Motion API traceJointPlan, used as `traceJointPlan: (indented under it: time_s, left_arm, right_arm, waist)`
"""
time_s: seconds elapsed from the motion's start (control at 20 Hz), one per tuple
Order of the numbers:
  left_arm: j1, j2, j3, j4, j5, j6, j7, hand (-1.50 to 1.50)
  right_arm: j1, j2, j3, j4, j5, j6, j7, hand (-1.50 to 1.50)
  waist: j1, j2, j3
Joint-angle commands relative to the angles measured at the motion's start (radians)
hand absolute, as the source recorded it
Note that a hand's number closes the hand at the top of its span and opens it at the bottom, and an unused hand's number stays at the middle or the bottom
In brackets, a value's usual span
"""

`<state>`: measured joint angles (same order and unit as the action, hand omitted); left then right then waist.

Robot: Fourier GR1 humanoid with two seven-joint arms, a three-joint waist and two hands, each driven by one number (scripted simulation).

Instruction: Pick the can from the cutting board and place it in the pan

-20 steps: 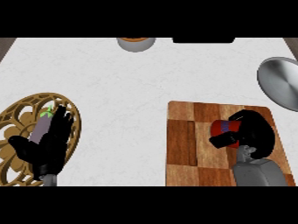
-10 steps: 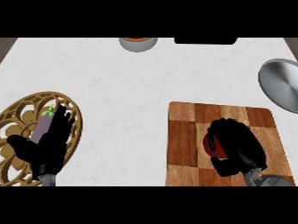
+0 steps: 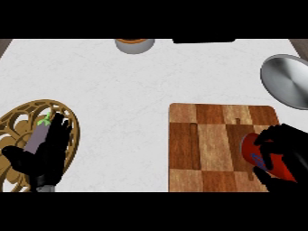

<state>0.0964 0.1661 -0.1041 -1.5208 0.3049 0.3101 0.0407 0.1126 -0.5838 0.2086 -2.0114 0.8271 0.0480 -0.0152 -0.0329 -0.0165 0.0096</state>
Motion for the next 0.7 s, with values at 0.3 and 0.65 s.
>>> traceJointPlan:
  time_s: [0.3, 0.65]
  left_arm:
    - [-0.026, 0.011, 0.005, 0.057, 0.015, -0.04, 0.078, 0.0]
    - [-0.077, -0.008, 0.025, 0.139, 0.02, -0.07, 0.042, 0.0]
  right_arm:
    - [-0.023, -0.042, -0.356, -0.017, -0.316, 0.066, -0.023, 1.5]
    - [-0.188, -0.037, -0.435, 0.259, -0.415, 0.092, -0.096, 1.5]
  waist:
    - [0.03, 0.017, -0.01]
    - [0.04, 0.021, -0.01]
